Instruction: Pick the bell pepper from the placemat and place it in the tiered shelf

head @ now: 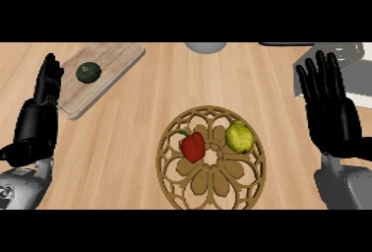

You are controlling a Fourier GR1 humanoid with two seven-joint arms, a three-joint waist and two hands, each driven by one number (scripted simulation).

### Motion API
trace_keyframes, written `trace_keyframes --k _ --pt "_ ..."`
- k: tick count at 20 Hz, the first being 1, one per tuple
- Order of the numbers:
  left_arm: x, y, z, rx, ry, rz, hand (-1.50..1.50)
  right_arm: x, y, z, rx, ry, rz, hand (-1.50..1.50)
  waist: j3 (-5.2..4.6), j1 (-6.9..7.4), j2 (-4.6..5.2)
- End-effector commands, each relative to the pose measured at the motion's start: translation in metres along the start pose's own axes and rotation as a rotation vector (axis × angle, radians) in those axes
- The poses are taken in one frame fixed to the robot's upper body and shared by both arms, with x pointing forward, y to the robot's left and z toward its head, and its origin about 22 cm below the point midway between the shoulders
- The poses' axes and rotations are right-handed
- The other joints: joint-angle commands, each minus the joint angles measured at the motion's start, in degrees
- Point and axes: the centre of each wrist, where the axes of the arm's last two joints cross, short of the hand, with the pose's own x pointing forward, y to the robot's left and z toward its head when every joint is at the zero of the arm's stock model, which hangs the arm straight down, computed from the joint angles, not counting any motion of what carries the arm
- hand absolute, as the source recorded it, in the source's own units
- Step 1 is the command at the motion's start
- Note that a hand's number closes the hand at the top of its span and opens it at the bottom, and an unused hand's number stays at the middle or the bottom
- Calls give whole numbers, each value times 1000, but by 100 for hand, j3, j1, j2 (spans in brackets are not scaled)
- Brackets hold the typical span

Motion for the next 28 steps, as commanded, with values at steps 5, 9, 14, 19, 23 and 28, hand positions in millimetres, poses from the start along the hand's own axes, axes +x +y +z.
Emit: trace_keyframes --k 5,9,14,19,23,28 --pt "-69 -8 63 -78 614 162 0 35 -27 -13 48 -8 440 150 -120 -9 74" --pt "-83 -18 79 -126 788 248 0 9 -77 14 -118 384 759 150 -132 -33 151" --pt "-97 2 85 -161 845 270 0 -11 -42 23 19 394 699 -150 -73 55 45" --pt "-100 0 70 -151 858 291 0 35 -22 14 281 398 679 -150 -76 -20 33" --pt "-99 -8 79 -171 860 286 0 71 6 6 377 461 711 -150 -79 -11 18" --pt "-93 -2 76 -178 852 300 0 86 63 -1 450 553 807 -150 -83 102 18"
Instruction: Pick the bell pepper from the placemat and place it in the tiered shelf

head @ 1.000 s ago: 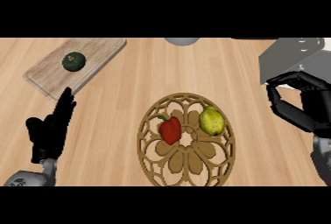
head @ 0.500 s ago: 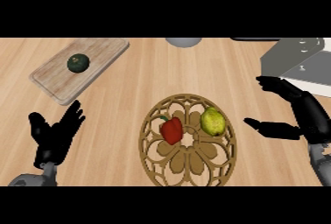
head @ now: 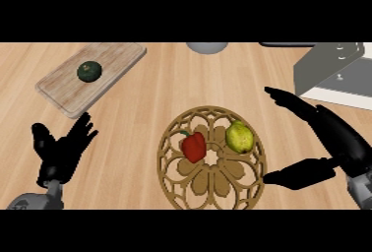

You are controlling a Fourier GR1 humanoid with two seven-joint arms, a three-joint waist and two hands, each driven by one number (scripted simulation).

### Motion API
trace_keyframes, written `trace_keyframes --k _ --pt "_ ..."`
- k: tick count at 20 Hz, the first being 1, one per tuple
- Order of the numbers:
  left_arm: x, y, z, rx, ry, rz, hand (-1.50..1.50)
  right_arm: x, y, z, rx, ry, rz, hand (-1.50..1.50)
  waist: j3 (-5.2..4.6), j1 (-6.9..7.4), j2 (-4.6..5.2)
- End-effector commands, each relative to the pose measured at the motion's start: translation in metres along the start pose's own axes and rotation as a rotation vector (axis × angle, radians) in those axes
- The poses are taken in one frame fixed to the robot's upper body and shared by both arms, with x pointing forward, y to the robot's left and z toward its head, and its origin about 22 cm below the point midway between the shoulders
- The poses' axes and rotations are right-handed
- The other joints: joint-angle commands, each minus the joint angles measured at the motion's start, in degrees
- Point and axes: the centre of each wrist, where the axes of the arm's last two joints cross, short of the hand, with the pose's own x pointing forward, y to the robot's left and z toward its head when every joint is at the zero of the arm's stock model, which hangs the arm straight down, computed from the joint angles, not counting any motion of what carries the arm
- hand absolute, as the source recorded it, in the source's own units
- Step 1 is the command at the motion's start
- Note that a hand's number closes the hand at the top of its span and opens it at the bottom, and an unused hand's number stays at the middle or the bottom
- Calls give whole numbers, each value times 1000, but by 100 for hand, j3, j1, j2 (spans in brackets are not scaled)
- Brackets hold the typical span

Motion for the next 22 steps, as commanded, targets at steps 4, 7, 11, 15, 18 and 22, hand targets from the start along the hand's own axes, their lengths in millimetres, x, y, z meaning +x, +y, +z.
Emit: trace_keyframes --k 4,7,11,15,18,22 --pt "-13 -6 0 5 64 -8 0 76 30 -11 2 148 113 -150 -43 63 34" --pt "-13 -7 6 -1 64 2 0 98 38 -19 -29 215 147 -150 -38 85 25" --pt "-9 -6 -1 -5 67 -8 0 112 65 -53 -83 276 235 -150 -38 107 47" --pt "-12 -3 -7 -1 67 -22 0 102 107 -64 -49 332 268 -150 -35 46 52" --pt "-21 -5 -2 -1 67 -13 0 118 111 -69 4 372 302 -150 -36 46 43" --pt "-2 -4 -4 -6 70 9 0 101 123 -87 38 396 348 -150 -29 54 48"
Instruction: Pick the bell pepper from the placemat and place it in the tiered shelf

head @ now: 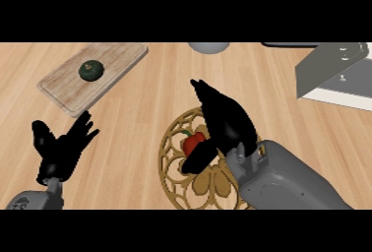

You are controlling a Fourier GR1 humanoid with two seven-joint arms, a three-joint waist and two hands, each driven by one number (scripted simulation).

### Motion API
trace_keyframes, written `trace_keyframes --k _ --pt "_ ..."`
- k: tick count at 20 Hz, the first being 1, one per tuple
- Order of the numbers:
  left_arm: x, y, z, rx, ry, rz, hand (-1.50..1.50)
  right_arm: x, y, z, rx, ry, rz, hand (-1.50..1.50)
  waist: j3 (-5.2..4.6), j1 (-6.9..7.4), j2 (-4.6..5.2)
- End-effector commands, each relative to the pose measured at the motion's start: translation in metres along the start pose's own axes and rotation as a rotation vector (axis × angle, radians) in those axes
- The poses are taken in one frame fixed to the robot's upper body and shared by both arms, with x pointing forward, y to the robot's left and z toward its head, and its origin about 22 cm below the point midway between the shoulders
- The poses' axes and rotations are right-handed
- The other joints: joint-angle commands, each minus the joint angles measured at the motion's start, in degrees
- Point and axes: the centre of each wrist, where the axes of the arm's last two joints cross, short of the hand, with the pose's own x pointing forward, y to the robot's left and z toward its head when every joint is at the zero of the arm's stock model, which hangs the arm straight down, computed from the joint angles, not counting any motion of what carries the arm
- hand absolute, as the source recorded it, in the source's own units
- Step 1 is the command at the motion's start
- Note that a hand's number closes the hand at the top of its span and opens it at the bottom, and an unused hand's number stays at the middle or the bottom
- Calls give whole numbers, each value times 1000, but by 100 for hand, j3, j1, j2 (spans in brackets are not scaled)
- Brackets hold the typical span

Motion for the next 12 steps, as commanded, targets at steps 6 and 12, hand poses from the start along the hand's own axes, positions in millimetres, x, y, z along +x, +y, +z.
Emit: trace_keyframes --k 6,12 --pt "-19 -4 -5 19 57 5 0 -9 22 -10 17 210 85 -150 -40 -121 30" --pt "-12 13 3 5 64 10 0 -2 37 -12 -30 229 127 -150 -39 -62 27"
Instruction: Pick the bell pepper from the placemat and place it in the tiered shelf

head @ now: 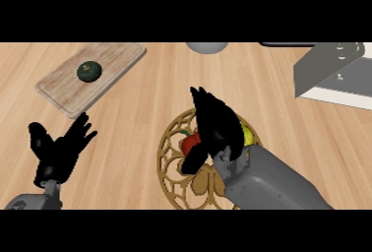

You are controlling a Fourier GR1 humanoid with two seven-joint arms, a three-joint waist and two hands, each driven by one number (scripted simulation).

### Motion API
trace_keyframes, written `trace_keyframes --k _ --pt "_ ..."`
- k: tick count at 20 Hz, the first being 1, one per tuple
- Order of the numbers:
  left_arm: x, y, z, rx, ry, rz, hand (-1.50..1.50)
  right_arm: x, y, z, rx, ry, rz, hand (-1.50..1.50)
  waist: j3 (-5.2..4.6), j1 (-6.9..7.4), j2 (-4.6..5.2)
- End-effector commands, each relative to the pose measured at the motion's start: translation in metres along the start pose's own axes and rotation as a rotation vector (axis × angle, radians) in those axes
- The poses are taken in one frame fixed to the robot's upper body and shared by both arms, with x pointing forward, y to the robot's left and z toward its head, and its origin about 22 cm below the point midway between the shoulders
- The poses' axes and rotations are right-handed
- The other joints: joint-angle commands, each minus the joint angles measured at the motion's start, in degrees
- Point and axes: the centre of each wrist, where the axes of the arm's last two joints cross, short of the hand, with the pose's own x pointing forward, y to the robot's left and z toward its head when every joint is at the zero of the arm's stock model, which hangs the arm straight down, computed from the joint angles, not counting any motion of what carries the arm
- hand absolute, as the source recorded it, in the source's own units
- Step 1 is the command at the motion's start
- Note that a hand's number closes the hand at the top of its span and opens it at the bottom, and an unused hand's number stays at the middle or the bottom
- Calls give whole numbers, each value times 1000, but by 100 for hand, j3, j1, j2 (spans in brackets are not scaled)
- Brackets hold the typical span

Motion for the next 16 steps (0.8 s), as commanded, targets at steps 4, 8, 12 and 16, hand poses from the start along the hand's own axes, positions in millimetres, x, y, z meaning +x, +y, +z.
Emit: trace_keyframes --k 4,8,12,16 --pt "-4 3 -15 16 46 0 0 13 33 13 -5 134 32 -150 -39 -52 35" --pt "-10 -19 -9 11 46 7 0 6 45 -9 -2 159 62 -150 -36 -1 42" --pt "-17 -18 -6 0 50 -6 0 1 68 -21 -28 194 93 -150 -37 36 54" --pt "-17 -11 -3 24 42 3 0 -17 53 -33 -42 228 108 -150 -36 10 46"
